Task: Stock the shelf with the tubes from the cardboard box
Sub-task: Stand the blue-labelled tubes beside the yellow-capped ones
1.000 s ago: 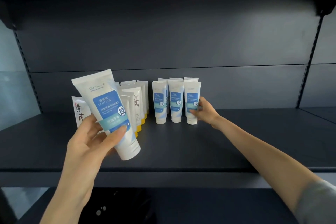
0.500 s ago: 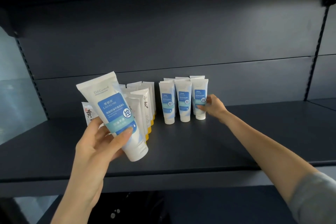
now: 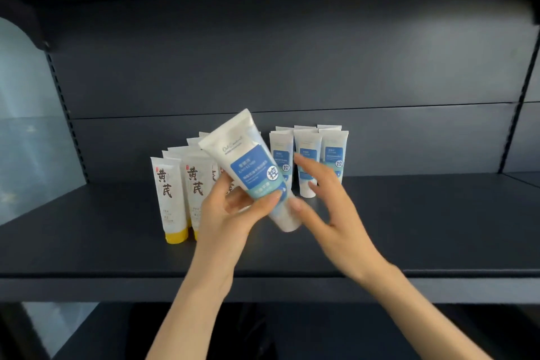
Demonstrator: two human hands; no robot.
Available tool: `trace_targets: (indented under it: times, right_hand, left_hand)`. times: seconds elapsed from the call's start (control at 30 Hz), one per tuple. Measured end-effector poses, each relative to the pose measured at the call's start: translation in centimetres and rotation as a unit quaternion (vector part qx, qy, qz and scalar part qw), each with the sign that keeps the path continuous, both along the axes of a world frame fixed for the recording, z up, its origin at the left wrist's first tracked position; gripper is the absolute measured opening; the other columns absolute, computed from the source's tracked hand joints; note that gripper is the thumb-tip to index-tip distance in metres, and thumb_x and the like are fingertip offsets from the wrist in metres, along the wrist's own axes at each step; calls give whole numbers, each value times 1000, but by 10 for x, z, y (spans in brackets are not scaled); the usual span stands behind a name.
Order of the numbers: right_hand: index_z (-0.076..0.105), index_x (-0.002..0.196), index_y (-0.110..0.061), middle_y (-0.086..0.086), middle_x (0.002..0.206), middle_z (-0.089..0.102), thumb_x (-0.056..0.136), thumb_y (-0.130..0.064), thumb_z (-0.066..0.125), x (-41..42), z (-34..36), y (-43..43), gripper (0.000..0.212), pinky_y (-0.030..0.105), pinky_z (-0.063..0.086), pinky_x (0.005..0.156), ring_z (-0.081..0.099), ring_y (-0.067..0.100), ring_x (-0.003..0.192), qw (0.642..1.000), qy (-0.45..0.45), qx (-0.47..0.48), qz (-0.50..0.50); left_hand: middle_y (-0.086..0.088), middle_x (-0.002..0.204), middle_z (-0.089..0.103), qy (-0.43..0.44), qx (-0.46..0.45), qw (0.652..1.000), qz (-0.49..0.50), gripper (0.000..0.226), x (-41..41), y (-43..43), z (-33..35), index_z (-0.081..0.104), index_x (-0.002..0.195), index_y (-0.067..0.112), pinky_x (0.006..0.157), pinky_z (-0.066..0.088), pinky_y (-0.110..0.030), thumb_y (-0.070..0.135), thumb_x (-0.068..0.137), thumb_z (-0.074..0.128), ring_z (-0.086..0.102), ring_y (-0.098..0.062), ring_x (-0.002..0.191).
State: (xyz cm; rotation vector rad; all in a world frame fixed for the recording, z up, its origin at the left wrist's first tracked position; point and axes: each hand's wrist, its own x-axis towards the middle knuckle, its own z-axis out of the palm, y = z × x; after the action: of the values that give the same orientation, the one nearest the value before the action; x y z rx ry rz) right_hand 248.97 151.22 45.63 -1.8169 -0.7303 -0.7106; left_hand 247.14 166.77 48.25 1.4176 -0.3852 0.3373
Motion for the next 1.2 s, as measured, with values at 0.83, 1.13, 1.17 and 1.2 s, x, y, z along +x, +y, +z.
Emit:
trace_targets:
  times: [0.83, 1.13, 1.17, 1.2]
  right_hand:
    - [44, 133, -20, -11, 111, 62, 83, -19, 71, 48, 8, 30, 57, 19, 53, 81, 62, 11, 99, 984, 116, 118, -60]
    - [38, 133, -11, 1, 119, 54, 81, -19, 73, 122, -8, 21, 63, 25, 42, 85, 52, 15, 110, 961, 221, 56, -158]
    - [39, 132, -11, 3, 121, 55, 80, -18, 74, 127, -13, 22, 63, 27, 43, 87, 52, 17, 113, 959, 228, 48, -164]
    - [39, 131, -10, 6, 123, 55, 80, -18, 75, 131, -18, 23, 63, 29, 44, 89, 53, 19, 114, 956, 235, 41, -170]
  left_hand:
    - [23, 135, 39, -127, 398, 889, 190, 71, -14, 35, -34, 31, 144, 32, 103, 26, -18, 70, 84, 26, 27, 10, 125]
    - [24, 145, -15, -36, 584, 781, 219, 79, -22, 80, -69, -16, 137, 43, 111, -11, -26, 77, 66, -16, -20, 8, 132]
    - [25, 146, -15, -28, 582, 783, 218, 78, -23, 83, -70, -17, 136, 44, 112, -10, -26, 77, 65, -14, -18, 8, 132]
    - [24, 147, -13, -20, 581, 784, 217, 78, -23, 86, -71, -17, 136, 44, 113, -8, -27, 77, 65, -13, -17, 8, 133]
